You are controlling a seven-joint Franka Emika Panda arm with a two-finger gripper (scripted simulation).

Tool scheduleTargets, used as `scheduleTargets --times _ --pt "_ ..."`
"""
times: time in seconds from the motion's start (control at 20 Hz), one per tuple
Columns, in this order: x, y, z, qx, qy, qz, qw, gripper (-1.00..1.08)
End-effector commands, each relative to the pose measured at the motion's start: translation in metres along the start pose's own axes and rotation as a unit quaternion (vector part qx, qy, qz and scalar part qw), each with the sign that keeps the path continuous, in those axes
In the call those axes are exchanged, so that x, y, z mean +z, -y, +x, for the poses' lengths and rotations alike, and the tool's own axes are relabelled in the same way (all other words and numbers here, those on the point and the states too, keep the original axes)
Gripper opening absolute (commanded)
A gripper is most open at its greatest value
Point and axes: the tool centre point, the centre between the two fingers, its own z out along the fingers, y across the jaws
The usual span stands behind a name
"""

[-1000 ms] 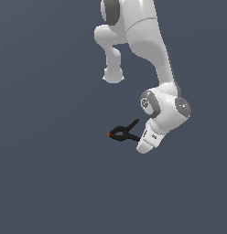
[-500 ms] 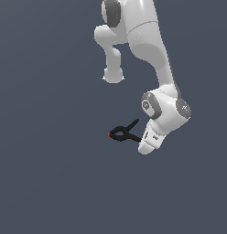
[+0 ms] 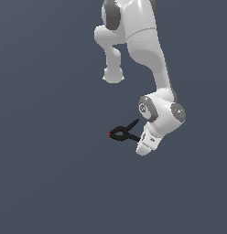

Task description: Pick up the object and move it to a goal position.

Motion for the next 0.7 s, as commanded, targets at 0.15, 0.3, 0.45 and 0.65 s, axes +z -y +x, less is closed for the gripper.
scheduleTargets --times 0.15,0.3,0.45,0.65 --pt "0.001 0.0 0.0 0.0 0.0 0.0 1.0 -1.0" --pt "0.0 0.0 0.0 0.0 0.0 0.0 1.0 -1.0" --pt "0.0 0.0 -0.002 0.0 0.0 0.0 1.0 -1.0" --pt "-0.004 -0.002 -0.012 0.0 0.0 0.0 1.0 -1.0"
